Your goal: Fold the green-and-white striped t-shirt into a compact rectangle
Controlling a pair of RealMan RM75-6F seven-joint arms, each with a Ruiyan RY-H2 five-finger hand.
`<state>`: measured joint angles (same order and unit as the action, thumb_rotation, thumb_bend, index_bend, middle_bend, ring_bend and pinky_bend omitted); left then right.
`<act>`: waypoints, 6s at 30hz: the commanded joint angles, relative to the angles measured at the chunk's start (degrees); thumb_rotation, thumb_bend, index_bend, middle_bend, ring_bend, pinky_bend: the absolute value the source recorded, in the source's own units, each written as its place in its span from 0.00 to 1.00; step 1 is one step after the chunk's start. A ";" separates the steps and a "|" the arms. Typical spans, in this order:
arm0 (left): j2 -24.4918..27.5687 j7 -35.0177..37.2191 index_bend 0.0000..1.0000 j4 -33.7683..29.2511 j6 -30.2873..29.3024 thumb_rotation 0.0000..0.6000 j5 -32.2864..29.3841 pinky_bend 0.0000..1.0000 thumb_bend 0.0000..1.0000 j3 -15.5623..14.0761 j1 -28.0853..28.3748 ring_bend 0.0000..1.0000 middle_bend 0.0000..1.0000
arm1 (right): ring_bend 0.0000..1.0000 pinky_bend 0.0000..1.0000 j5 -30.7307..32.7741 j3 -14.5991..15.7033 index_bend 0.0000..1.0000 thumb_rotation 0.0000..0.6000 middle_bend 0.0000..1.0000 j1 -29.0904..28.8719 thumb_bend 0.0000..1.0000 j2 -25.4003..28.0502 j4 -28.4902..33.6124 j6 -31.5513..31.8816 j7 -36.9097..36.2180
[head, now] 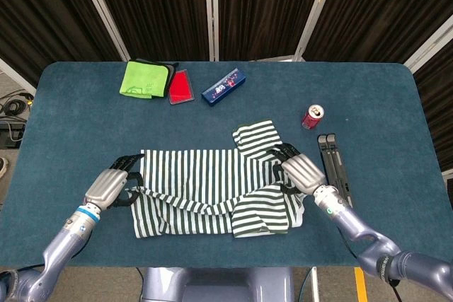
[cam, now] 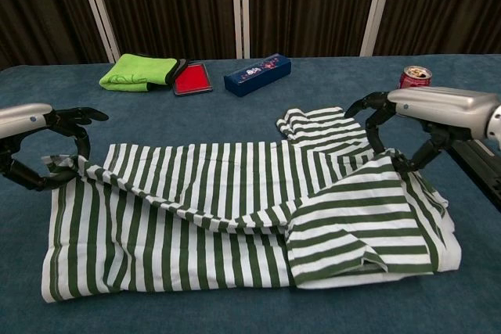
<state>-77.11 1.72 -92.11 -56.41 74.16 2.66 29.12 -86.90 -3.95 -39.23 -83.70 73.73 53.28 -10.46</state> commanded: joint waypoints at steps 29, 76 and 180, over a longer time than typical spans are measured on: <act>-5.04 2.02 0.82 12.92 8.96 1.00 -12.11 0.00 0.58 6.34 4.77 0.00 0.00 | 0.00 0.00 7.21 -3.39 0.79 1.00 0.12 -4.79 0.47 -7.89 -14.98 -7.48 -0.49; -12.96 4.18 0.17 26.06 13.58 1.00 -14.54 0.00 0.32 8.55 8.17 0.00 0.00 | 0.00 0.00 11.21 -6.20 0.79 1.00 0.12 -8.46 0.47 -13.86 -26.93 -11.45 -0.82; 10.95 -5.87 0.00 -2.55 -15.48 1.00 -10.72 0.00 0.13 7.42 -13.60 0.00 0.00 | 0.00 0.00 33.53 -11.94 0.32 1.00 0.00 -29.30 0.36 -27.22 -44.62 -30.93 21.87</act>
<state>-66.28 -4.41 -94.43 -72.21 63.60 10.08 15.49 -52.75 -15.13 -67.99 -109.71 30.30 23.09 12.86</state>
